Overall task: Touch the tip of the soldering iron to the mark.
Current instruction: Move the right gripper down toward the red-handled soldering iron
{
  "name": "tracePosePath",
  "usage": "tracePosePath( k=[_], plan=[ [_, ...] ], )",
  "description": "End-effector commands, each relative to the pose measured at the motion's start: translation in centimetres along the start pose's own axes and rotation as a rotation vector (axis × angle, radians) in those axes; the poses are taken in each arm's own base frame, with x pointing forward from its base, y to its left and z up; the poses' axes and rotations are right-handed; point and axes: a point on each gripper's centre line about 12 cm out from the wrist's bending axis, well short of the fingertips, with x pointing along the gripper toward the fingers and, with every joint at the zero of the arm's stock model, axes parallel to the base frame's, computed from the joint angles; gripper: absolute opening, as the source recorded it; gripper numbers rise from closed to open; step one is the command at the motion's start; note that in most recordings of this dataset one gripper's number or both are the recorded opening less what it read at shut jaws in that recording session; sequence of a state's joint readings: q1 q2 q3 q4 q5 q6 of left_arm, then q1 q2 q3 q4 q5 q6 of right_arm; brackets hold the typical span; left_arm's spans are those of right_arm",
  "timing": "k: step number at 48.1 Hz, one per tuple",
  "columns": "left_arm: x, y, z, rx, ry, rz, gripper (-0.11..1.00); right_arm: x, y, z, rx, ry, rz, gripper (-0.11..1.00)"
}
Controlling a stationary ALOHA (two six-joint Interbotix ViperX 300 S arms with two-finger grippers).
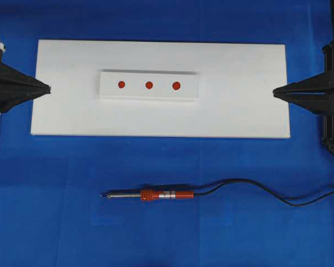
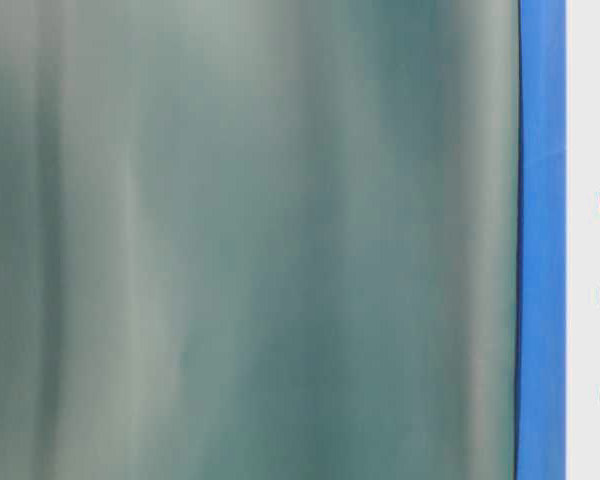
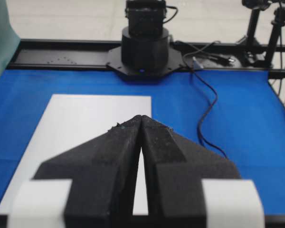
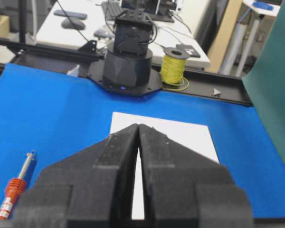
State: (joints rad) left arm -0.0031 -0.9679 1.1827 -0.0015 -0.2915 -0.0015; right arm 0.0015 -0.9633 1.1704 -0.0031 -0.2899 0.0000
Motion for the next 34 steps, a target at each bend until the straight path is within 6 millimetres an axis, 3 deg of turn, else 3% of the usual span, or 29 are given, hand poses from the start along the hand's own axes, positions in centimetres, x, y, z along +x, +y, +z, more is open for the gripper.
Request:
tracePosePath(
  k=[1,7,26,31,34],
  plan=[
    [0.1,-0.3,0.5,-0.004,-0.006,-0.015,0.00,0.4,0.1,0.6,0.018,-0.014,0.002,0.00],
    [0.0,-0.3,0.5,-0.015,-0.001,-0.018,0.00,0.7,0.1,0.8,0.022,0.028,0.002,-0.06],
    [0.0,-0.3,0.4,-0.020,-0.001,-0.018,0.00,1.7,1.1,0.8,0.079,0.065,0.050,-0.06],
    [0.0,-0.3,0.4,-0.020,0.000,-0.018,0.00,2.7,2.1,0.7,0.086,0.089,0.090,-0.01],
    [0.0,-0.3,0.4,-0.020,-0.001,-0.018,0.00,3.4,2.7,0.5,0.089,0.109,0.110,0.07]
  ],
)
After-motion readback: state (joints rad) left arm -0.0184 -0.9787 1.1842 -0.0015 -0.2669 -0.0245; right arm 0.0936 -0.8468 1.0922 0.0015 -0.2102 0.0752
